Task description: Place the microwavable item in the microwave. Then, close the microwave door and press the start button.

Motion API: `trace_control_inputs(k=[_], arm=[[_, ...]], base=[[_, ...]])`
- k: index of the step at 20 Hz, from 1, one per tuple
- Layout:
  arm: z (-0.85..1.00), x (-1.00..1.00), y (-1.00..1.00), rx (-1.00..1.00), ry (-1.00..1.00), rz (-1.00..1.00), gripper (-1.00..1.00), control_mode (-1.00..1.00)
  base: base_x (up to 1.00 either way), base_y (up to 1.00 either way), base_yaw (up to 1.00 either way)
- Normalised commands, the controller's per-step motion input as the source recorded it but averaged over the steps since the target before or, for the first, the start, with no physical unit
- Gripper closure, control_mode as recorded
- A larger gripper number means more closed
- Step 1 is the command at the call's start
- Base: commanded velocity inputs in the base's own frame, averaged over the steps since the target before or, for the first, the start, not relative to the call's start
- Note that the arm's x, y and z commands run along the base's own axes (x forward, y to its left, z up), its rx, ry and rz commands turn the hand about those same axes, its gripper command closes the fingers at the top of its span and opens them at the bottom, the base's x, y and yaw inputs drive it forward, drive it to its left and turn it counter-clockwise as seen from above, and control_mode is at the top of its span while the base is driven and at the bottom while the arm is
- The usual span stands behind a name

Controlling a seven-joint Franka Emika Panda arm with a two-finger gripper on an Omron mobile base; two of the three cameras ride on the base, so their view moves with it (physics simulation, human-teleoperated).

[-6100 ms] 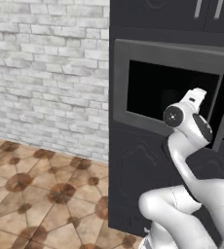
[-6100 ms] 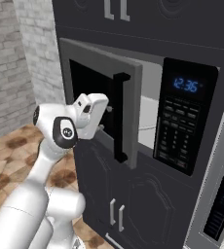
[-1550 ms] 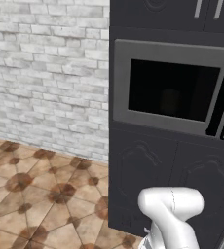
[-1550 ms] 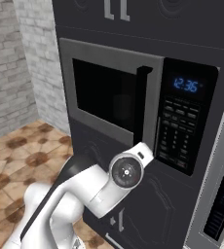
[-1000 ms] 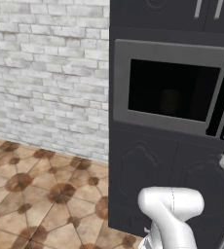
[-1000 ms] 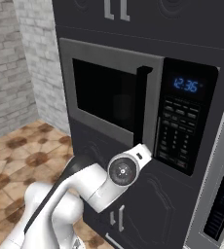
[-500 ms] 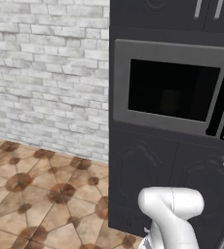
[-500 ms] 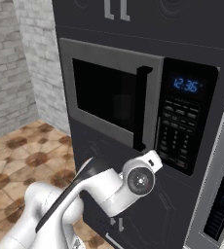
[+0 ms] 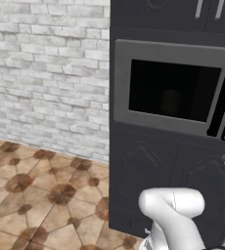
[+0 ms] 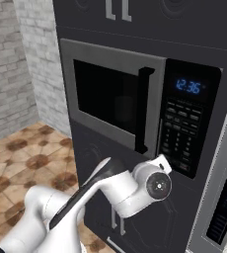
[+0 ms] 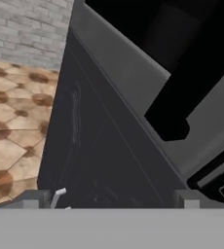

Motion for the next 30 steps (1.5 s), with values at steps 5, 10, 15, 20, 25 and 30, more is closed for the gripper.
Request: trace_control_inputs(k=[5, 10, 15, 20, 25, 30], arm=[[0.00, 0.03, -0.26, 0.06, -0.07, 0.00, -1.00, -1.00], [0.00, 0.13, -0.16, 0.02, -0.08, 0.00, -1.00, -1.00], [0.00, 0.23, -0.10, 0.01, -0.06, 0.00, -1.00, -1.00], [-0.06, 0.24, -0.14, 0.01, -0.01, 0.00, -1.00, -1.00], [-0.16, 0.23, -0.17, 0.02, 0.00, 0.00, -1.00, -1.00], [-0.21, 0.21, -0.14, 0.01, 0.00, 0.00, -1.00, -1.00]], base=[[0.00, 0.00, 0.00], [0.00, 0.00, 0.00], [0.00, 0.00, 0.00], [0.00, 0.00, 0.00], [0.00, 0.00, 0.00], [0.00, 0.00, 0.00]])
